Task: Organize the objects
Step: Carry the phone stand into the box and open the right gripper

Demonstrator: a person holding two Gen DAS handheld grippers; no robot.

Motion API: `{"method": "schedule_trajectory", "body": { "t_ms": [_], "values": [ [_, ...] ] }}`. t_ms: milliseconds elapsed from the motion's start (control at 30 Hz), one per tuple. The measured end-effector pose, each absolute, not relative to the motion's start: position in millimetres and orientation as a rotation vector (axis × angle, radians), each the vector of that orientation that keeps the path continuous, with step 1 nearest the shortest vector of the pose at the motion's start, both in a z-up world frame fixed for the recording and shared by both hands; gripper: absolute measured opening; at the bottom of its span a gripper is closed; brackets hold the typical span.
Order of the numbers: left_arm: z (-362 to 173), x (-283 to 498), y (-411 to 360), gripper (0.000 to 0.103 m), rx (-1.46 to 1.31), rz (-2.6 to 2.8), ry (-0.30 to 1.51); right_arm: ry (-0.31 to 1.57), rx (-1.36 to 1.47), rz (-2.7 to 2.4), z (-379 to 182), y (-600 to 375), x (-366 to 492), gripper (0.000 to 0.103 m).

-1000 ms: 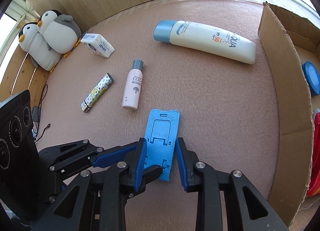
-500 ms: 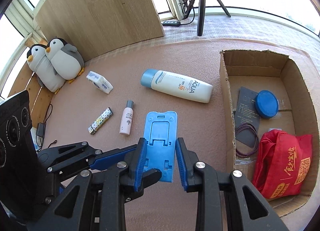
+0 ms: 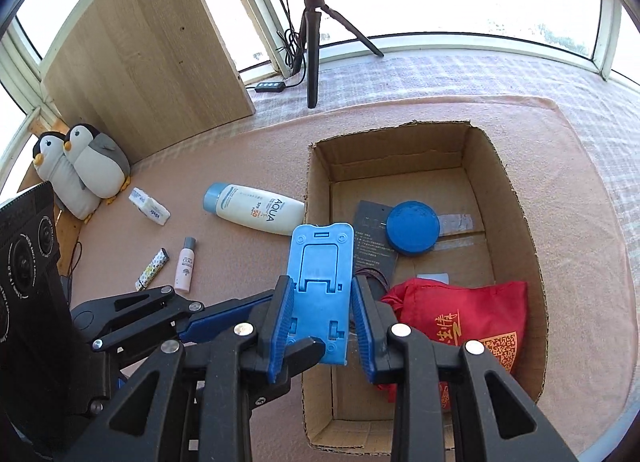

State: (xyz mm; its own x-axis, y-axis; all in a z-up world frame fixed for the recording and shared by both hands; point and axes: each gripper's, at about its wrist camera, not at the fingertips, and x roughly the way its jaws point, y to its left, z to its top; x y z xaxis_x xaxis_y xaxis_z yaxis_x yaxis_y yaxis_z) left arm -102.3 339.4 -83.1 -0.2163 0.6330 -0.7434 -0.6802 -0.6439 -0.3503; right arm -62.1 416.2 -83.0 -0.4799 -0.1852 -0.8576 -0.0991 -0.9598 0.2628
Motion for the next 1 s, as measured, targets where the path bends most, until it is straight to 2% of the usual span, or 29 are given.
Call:
{"method": "schedule_trajectory", "body": {
  "t_ms": [33, 67, 100, 133, 167, 267, 333, 667, 1000],
  "values": [
    [-82.9, -101.3, 342.7, 0.033, -1.162, 1.949, 0.072, -0.423, 1.575, -2.63, -82.8, 420.0, -61.4, 0.027],
    [-85.0, -103.0, 346.8, 0.038, -1.169, 1.953, 0.085, -0.408, 1.576, -2.636, -82.4, 422.4, -61.0, 0.027],
    [-86.2, -103.4, 349.6, 0.044, -1.181, 1.96, 0.095, -0.388, 1.578, -2.638, -82.3, 424.1, -60.4, 0.027],
    [-86.9, -103.2, 350.3, 0.056, -1.186, 1.967, 0.096, -0.368, 1.579, -2.64, -82.5, 425.5, -60.0, 0.029],
    [-88.0, -104.5, 350.4, 0.059, -1.186, 1.974, 0.092, -0.351, 1.584, -2.648, -83.1, 426.4, -59.7, 0.034],
    [-90.3, -104.9, 348.2, 0.059, -1.192, 1.986, 0.098, -0.325, 1.574, -2.7, -82.8, 430.6, -58.2, 0.046],
    [-90.9, -105.7, 343.9, 0.059, -1.196, 1.998, 0.096, -0.339, 1.574, -2.705, -83.7, 434.0, -58.7, 0.049],
    [-88.1, -109.6, 287.7, 0.059, -1.226, 2.108, 0.071, -0.341, 1.528, -2.695, -82.7, 421.9, -61.6, 0.05],
    [-87.9, -104.5, 177.4, 0.059, -1.271, 2.267, 0.011, -0.303, 1.449, -2.668, -79.4, 385.4, -72.3, 0.05]
  ]
}}
